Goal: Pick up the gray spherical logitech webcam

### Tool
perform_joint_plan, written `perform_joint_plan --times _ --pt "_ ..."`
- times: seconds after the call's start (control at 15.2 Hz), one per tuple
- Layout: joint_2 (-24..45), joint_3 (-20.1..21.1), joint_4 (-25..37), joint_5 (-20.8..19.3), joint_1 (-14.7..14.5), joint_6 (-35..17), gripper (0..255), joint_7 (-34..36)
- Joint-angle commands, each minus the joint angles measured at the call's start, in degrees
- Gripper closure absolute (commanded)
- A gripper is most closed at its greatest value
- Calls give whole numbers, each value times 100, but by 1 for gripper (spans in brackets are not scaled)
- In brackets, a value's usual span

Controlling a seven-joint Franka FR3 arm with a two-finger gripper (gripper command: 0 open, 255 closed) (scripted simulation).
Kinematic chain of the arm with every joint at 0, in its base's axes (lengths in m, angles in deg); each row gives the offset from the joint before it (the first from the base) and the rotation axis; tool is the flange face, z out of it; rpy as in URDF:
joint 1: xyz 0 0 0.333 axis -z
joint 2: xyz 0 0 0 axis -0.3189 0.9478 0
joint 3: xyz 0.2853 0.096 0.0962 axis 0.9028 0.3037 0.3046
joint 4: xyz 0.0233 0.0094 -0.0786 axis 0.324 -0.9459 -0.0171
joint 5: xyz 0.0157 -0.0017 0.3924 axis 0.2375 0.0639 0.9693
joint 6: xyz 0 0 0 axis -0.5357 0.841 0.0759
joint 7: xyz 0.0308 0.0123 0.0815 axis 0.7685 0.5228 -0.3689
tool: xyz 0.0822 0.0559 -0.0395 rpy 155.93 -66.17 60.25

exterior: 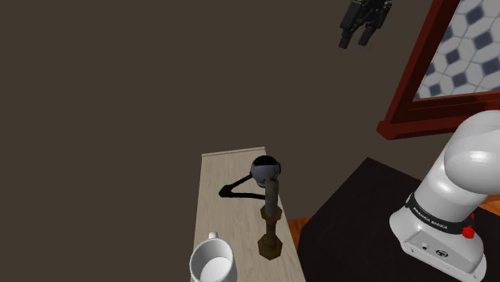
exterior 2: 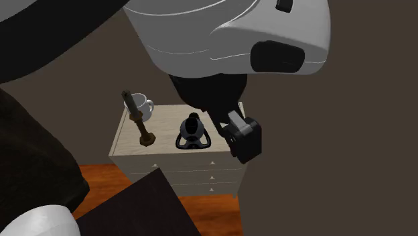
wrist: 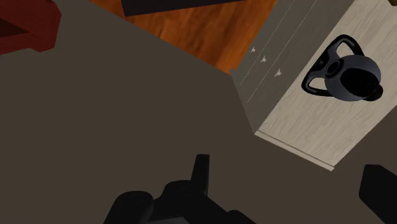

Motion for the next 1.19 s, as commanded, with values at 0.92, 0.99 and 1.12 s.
perform_joint_plan --times 0.92,0.99,1.12 --pt "1973 794 -210 224 -732 -1420 0 -179" --pt "2134 853 -196 229 -778 -1512 0 -189" --pt "2462 970 -155 230 -866 -1689 0 -205"
